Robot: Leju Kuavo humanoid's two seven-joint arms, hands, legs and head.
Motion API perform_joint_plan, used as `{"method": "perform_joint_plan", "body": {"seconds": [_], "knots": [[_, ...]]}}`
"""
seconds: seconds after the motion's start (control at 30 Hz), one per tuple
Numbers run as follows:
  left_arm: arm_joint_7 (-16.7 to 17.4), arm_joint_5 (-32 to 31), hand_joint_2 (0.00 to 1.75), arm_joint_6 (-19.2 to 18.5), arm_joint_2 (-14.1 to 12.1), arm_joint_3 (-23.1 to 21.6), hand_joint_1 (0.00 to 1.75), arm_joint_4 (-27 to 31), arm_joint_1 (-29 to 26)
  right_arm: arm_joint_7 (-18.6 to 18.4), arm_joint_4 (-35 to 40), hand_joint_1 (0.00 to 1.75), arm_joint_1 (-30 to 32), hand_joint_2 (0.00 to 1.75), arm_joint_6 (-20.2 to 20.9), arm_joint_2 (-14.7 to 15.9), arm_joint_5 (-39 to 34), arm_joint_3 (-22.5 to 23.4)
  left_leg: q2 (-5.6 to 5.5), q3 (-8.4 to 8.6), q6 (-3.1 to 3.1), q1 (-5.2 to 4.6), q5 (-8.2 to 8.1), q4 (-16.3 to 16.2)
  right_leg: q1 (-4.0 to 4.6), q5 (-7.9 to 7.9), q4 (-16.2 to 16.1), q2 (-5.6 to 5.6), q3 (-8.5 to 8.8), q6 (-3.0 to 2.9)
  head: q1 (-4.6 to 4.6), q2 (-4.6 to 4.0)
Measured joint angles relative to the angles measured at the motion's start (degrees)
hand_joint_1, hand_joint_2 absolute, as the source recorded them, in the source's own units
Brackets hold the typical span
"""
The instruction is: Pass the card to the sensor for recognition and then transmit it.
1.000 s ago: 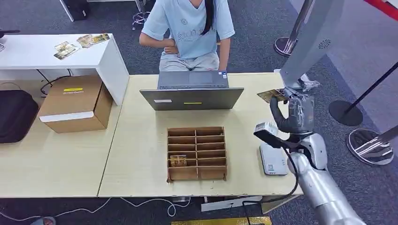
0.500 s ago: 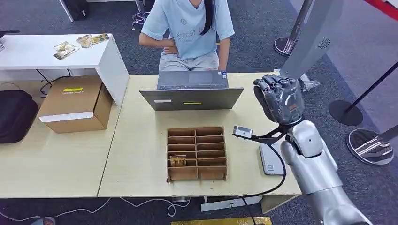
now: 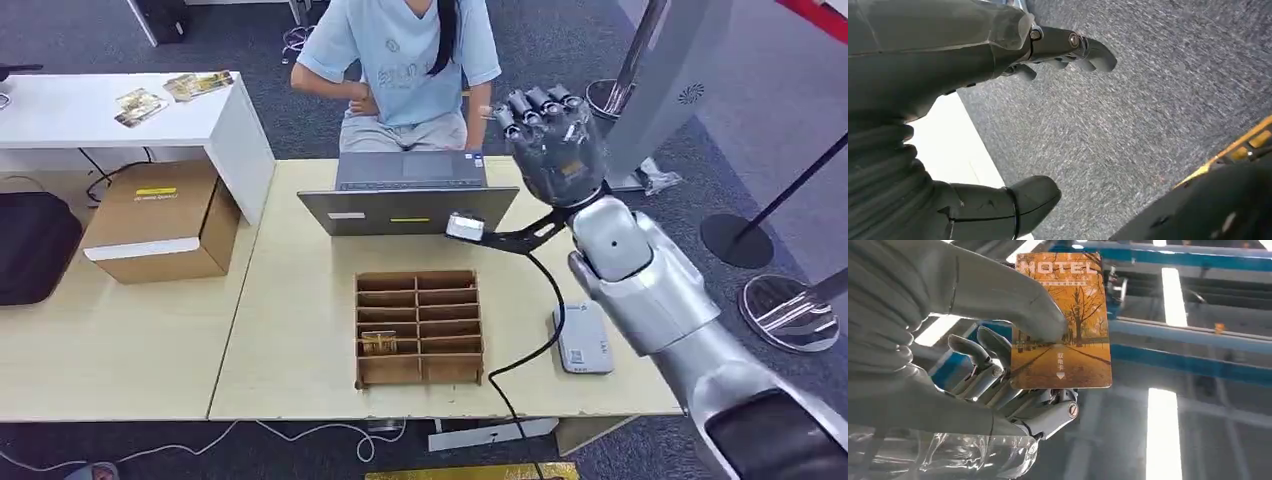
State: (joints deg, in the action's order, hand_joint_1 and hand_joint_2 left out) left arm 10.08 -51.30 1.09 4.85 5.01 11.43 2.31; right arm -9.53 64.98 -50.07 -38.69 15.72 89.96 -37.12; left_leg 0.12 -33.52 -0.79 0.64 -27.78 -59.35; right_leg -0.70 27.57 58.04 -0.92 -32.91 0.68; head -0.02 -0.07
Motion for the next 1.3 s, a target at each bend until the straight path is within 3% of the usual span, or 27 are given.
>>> {"method": "perform_joint_plan", "body": {"seconds": [0.2, 0.37, 0.6, 0.73, 0.9, 1.17, 1.3], "knots": [[0.0, -0.5, 1.75, 0.0, 0.0, 0.1, 0.00, 0.0, 0.1, 6.6, -5.5, 1.75, -4.5, 1.75, 2.8, -4.0, -1.3, -1.5, 0.15, 0.01, 0.00, -0.01, 0.00, 0.0, 0.00, -0.01, 0.0, 0.17, -0.04, -0.01, -0.02, 0.00], [-0.1, -1.1, 1.75, -0.1, 0.0, 0.5, 0.00, 0.0, 0.1, 9.0, -9.1, 1.75, -8.2, 1.75, 6.4, -8.0, -3.2, -1.6, 0.08, 0.00, -0.06, 0.00, 0.04, 0.0, 0.00, -0.01, 0.1, 0.10, -0.05, -0.01, 0.00, 0.00], [-0.1, -1.7, 1.75, -0.4, 0.1, 0.9, 0.00, 0.0, 0.4, 9.6, -14.1, 1.75, -12.7, 1.75, 10.8, -12.7, -5.4, -1.9, 0.09, 0.00, -0.06, 0.00, 0.04, 0.0, 0.00, -0.01, 0.1, 0.12, -0.05, -0.01, 0.00, 0.00], [-0.1, -2.1, 1.75, -0.8, 0.1, 1.0, 0.00, 0.0, 0.6, 9.6, -17.2, 1.75, -14.7, 1.75, 15.7, -15.8, -7.2, -1.9, 0.10, 0.00, -0.07, 0.00, 0.04, 0.0, 0.00, -0.01, 0.1, 0.13, -0.05, -0.01, 0.00, 0.00], [-0.2, -2.6, 1.75, -1.3, 0.1, 1.1, 0.00, 0.0, 0.9, 12.3, -19.6, 1.75, -16.7, 1.75, 23.1, -18.9, -11.0, -1.9, 0.09, 0.01, -0.07, 0.00, 0.04, 0.0, 0.00, -0.01, 0.1, 0.12, -0.06, -0.01, 0.00, 0.00], [-0.2, -4.2, 1.75, -2.3, 0.1, 1.1, 0.00, 0.0, 1.3, 11.4, -23.7, 1.75, -20.1, 1.75, 31.3, -23.0, -13.4, -1.9, 0.10, 0.00, -0.07, 0.00, 0.04, 0.0, 0.00, -0.01, 0.1, 0.13, -0.07, -0.01, 0.00, 0.00], [0.0, -4.2, 1.75, -2.3, 0.1, 1.1, 0.00, 0.0, 1.7, 10.6, -26.9, 1.75, -21.7, 1.75, 32.7, -25.0, -13.7, -1.9, 0.10, 0.01, -0.08, 0.01, 0.05, 0.0, 0.00, -0.01, 0.1, 0.12, -0.07, -0.01, 0.00, 0.00]]}}
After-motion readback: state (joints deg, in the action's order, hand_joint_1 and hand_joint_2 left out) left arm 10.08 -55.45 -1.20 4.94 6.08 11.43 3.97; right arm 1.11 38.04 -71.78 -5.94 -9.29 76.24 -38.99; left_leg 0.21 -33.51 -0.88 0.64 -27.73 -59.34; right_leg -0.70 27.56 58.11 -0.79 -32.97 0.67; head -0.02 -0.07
